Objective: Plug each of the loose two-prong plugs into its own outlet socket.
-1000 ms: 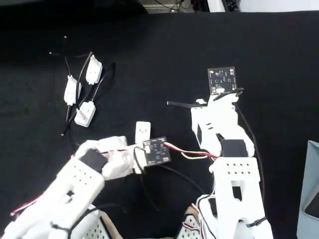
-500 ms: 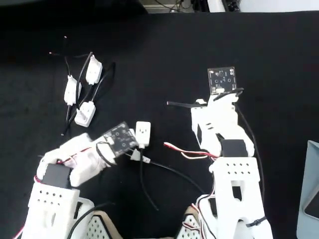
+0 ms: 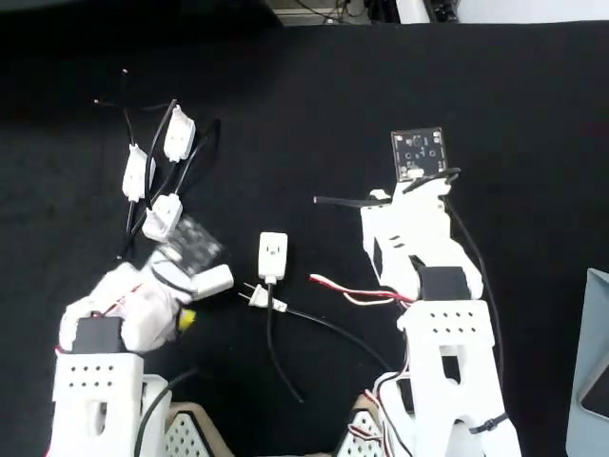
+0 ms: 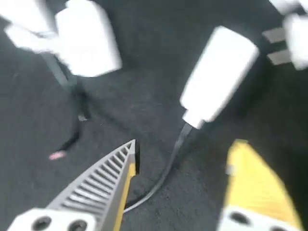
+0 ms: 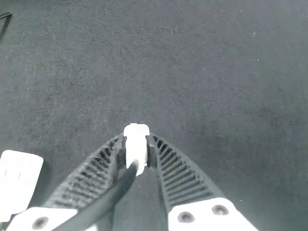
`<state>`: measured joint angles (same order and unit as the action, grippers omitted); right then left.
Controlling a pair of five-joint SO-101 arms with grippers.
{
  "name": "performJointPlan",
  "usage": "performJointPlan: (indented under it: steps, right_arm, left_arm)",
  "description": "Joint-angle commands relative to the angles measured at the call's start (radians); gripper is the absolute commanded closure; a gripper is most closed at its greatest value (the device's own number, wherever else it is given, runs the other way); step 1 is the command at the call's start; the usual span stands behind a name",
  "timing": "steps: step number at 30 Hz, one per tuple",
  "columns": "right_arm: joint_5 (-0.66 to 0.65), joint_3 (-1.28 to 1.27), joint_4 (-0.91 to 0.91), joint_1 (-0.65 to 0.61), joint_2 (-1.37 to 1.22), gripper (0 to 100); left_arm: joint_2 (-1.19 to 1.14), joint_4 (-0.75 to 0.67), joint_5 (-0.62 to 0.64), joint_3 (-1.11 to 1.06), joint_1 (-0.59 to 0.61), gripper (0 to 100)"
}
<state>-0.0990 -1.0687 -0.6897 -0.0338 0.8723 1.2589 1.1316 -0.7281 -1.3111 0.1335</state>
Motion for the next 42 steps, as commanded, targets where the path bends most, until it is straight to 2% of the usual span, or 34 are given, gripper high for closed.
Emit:
performJointPlan:
  steps: [1,6,10,15,19,24,30,33,38,42]
  right_arm:
    - [-0.005,0.019,0.021,-0.012,0.019,98.7]
    - [-0.005,0.018,0.021,-0.012,0.019,98.7]
    - [-0.005,0.018,0.021,-0.012,0.019,98.7]
    - [-0.005,0.018,0.02,-0.012,0.019,98.7]
    - [-0.005,0.018,0.018,-0.012,0.019,98.7]
    - [-0.005,0.018,0.018,-0.012,0.019,98.7]
    - [-0.005,0.018,0.017,-0.014,0.019,98.7]
    - [-0.005,0.018,0.017,-0.014,0.019,98.7]
    - [-0.005,0.018,0.017,-0.014,0.019,98.7]
    - [-0.005,0.018,0.015,-0.014,0.019,98.7]
  left_arm:
    - [0.002,-0.08,0.175,0.104,0.007,65]
    - [-0.002,-0.273,0.292,0.018,-0.028,70]
    - [-0.002,-0.416,0.322,-0.079,-0.024,70]
    - [-0.002,-0.479,0.319,-0.15,-0.027,70]
    - [-0.002,-0.445,0.276,-0.163,-0.031,70]
    - [0.008,-0.226,0.175,-0.137,-0.143,70]
    - [0.009,-0.075,0.121,-0.088,-0.231,70]
    - [0.009,-0.057,0.117,-0.082,-0.251,70]
    - [0.009,-0.049,0.155,0.005,-0.177,70]
    - [-0.002,-0.055,0.152,0.051,-0.165,70]
